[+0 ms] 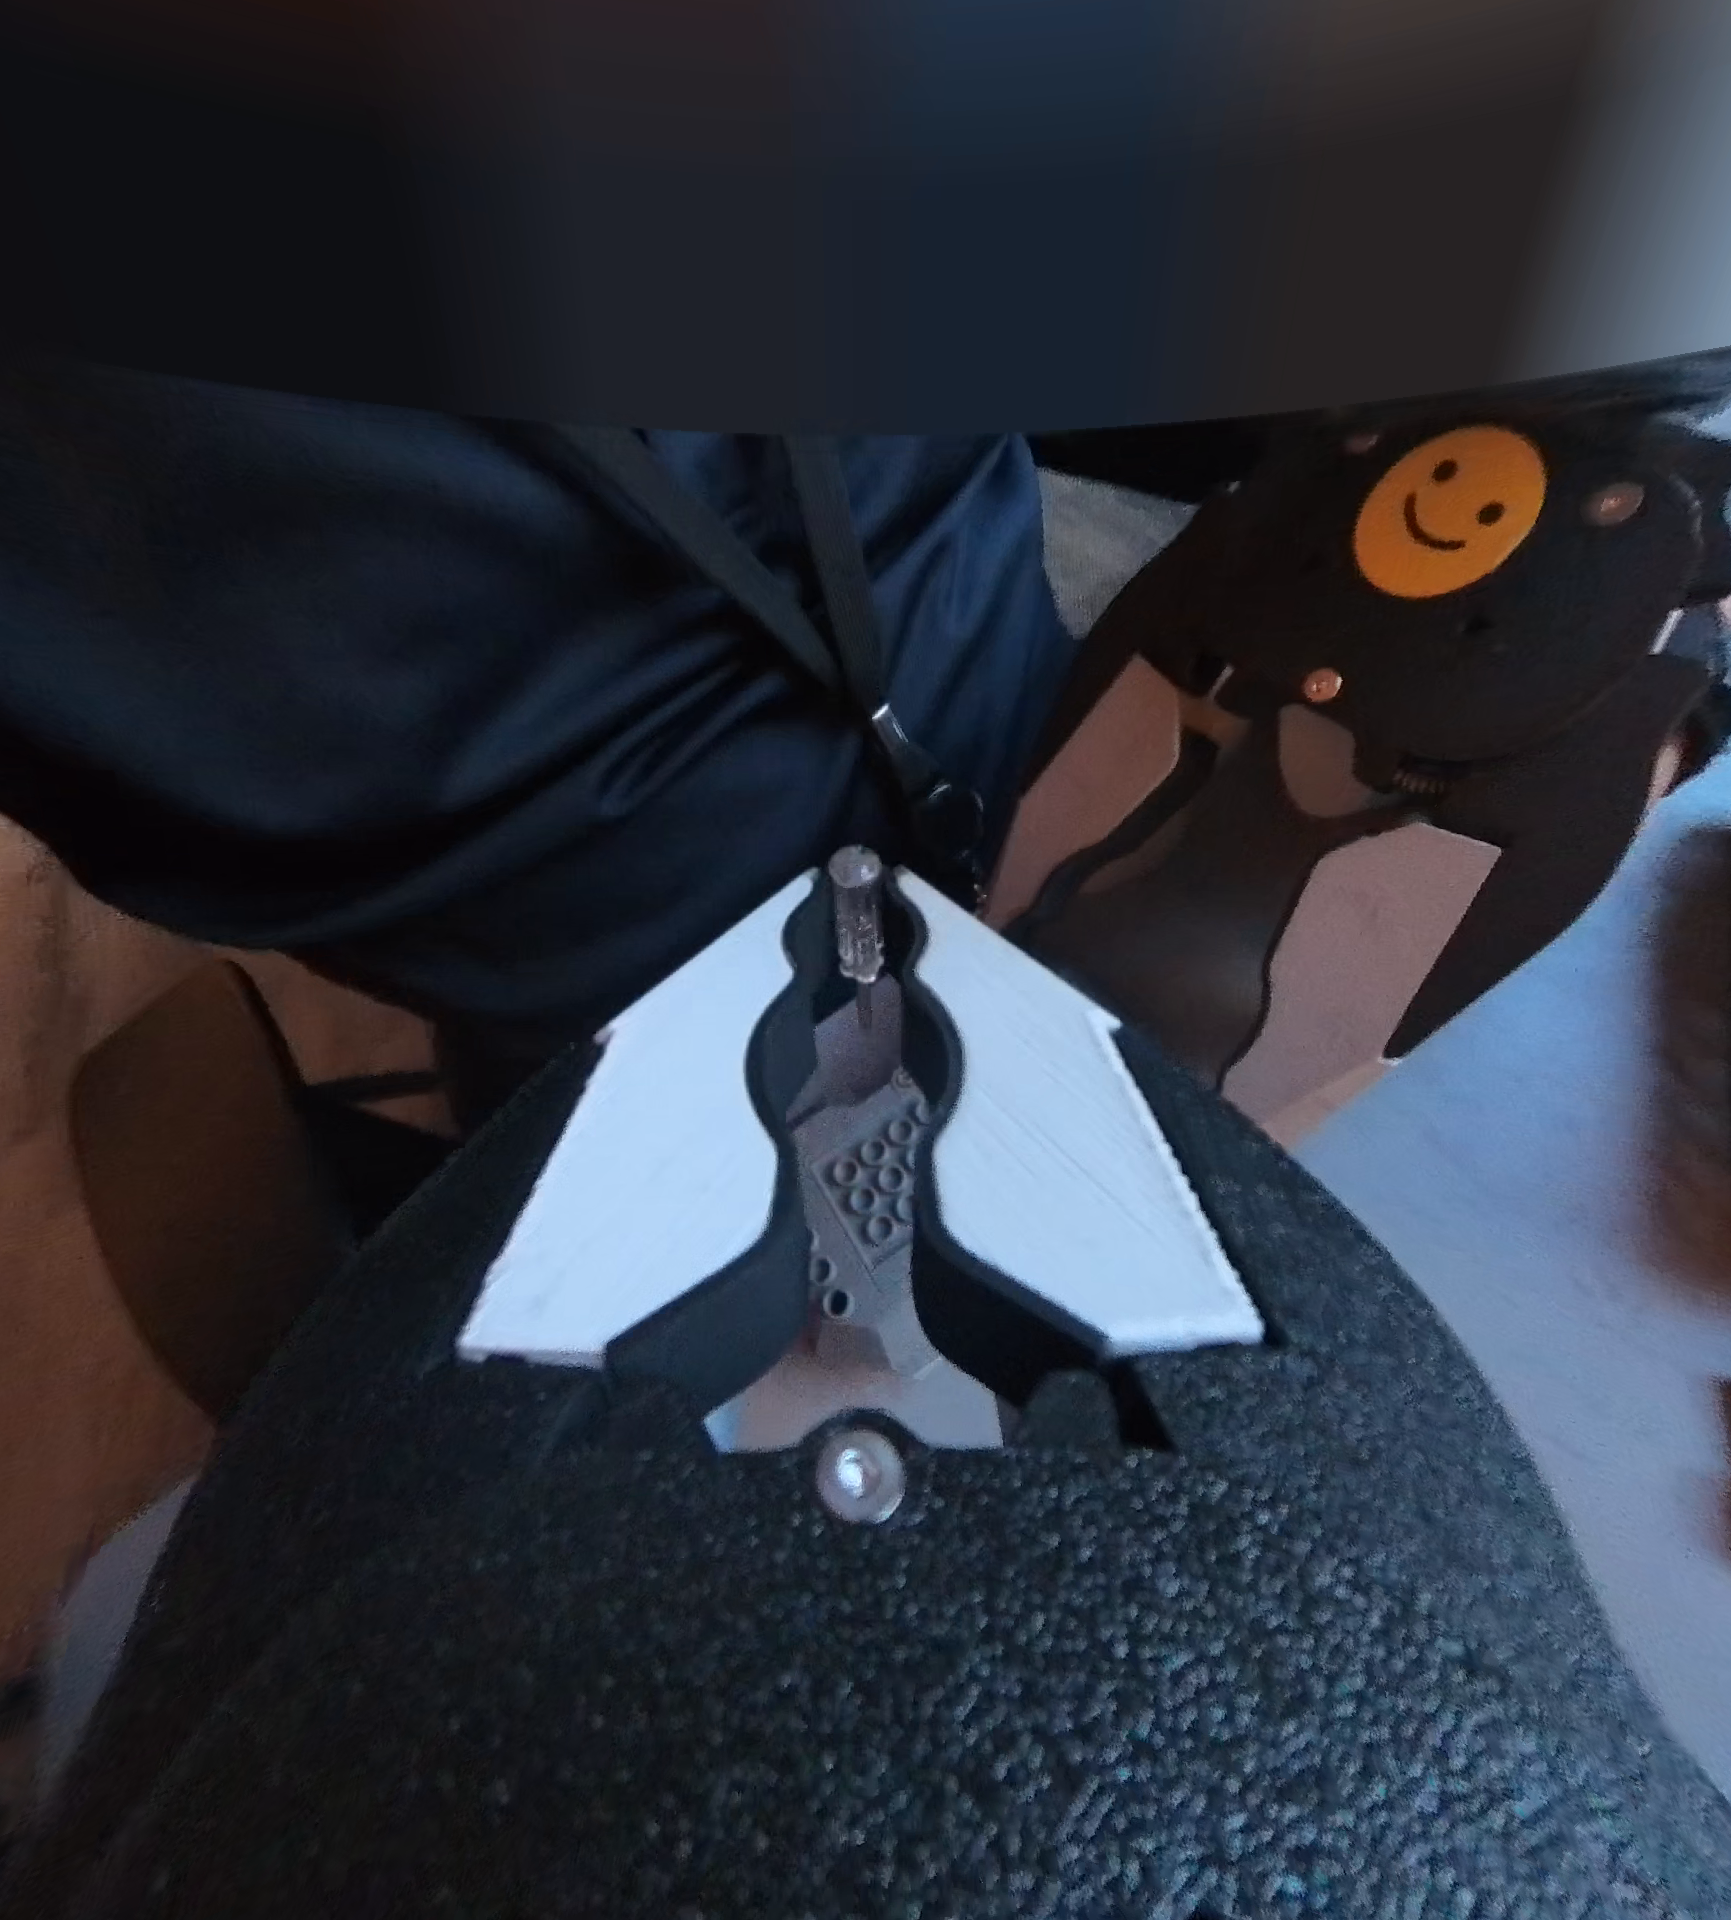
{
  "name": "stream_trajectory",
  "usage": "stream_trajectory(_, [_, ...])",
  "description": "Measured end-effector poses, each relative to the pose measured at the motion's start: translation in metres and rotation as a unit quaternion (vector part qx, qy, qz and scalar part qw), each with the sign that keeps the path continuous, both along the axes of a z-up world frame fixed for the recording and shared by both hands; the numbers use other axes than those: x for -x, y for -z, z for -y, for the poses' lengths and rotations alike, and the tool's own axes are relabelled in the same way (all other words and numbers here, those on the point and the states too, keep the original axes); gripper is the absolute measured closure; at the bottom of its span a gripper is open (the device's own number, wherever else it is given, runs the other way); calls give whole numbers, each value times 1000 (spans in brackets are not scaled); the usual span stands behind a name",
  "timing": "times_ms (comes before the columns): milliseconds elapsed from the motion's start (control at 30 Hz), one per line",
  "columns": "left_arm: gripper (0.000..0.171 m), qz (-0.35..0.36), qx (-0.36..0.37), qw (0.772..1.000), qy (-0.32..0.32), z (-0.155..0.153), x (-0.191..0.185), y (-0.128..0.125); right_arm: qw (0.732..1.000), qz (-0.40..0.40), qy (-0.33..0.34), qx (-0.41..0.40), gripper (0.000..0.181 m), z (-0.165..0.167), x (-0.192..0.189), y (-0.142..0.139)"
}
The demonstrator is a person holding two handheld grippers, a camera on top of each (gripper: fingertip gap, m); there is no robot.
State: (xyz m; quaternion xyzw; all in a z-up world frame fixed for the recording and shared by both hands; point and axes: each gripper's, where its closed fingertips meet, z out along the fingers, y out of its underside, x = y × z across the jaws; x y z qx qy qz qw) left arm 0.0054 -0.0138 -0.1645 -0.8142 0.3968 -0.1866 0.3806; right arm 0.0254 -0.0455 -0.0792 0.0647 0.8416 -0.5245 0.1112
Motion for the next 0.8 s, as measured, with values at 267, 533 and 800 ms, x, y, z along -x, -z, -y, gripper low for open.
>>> stream_trajectory(267, [101,-34,-38,999,-17,-1,4,0,960,-57,275,24,173,-21,20,-35])
stream_trajectory(533, [101,-31,-45,998,-38,7,10,-7,832,-95,527,146,173,-49,-4,-45])
stream_trajectory(800, [138,28,-82,995,-48,11,-21,-64,790,-104,559,228,173,-37,-7,-48])
